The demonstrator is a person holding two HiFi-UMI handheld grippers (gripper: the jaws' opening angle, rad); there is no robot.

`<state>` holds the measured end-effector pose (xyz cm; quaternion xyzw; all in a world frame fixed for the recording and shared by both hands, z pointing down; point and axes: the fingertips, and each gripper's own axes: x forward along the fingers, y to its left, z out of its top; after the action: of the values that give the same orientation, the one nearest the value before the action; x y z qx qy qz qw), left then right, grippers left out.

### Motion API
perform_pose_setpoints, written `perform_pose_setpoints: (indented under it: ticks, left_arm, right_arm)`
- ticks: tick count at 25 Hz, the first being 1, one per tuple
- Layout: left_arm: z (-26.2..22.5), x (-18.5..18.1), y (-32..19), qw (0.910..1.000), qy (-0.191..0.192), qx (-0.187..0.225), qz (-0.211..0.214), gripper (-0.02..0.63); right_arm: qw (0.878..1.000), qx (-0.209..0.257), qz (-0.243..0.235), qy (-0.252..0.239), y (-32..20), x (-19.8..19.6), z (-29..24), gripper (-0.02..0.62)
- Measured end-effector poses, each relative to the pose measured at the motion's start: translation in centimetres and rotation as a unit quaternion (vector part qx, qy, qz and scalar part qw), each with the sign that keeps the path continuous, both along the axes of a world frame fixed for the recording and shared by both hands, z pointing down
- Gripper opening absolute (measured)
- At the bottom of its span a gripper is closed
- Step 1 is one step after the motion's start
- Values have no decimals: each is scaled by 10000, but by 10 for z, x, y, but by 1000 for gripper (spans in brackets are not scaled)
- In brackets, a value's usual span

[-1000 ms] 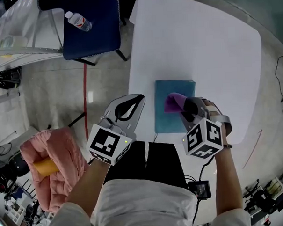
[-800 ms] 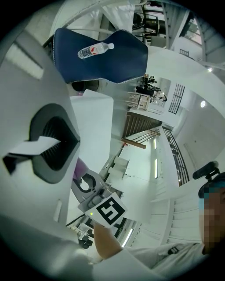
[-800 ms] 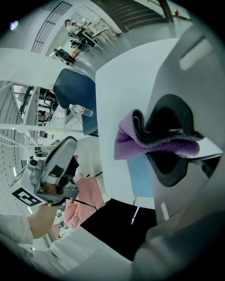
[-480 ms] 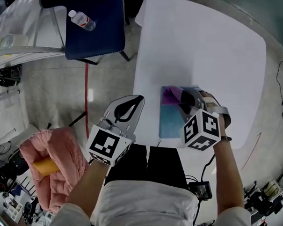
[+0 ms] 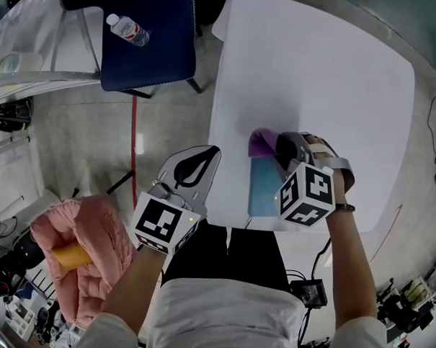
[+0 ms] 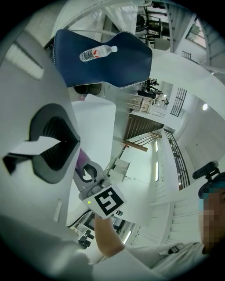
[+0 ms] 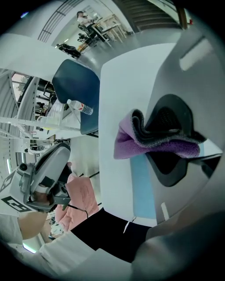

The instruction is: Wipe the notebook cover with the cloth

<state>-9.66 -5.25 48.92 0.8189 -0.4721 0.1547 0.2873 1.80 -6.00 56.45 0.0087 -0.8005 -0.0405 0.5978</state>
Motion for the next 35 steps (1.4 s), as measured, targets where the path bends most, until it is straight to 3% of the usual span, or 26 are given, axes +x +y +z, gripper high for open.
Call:
perform_pose_setpoints:
  ticks: [8, 35]
  left_arm:
    - [-1, 5, 1, 10000, 63, 5, 34, 0]
    - [-1, 24, 21, 9996, 44, 20, 267, 0]
  right_arm:
    - [9995, 125, -244, 175, 10, 0, 3, 110]
    - [9996, -198, -78, 166, 68, 13, 5, 109]
